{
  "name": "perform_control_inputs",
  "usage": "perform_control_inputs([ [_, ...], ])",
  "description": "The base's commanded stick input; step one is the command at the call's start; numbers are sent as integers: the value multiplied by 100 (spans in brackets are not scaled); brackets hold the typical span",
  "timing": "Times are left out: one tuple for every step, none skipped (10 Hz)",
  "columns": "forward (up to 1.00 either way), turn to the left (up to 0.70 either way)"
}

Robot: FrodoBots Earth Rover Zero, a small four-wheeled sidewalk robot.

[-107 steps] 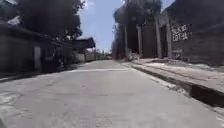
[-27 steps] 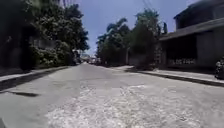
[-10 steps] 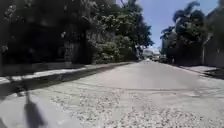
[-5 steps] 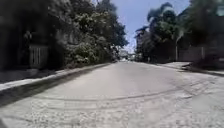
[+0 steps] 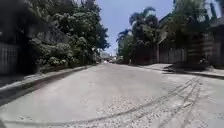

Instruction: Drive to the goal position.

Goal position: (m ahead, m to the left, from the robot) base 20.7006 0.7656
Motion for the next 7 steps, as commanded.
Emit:
perform_control_inputs([
  [100,3],
  [100,3],
  [100,3],
  [100,3],
  [100,3],
  [100,3],
  [100,3],
])
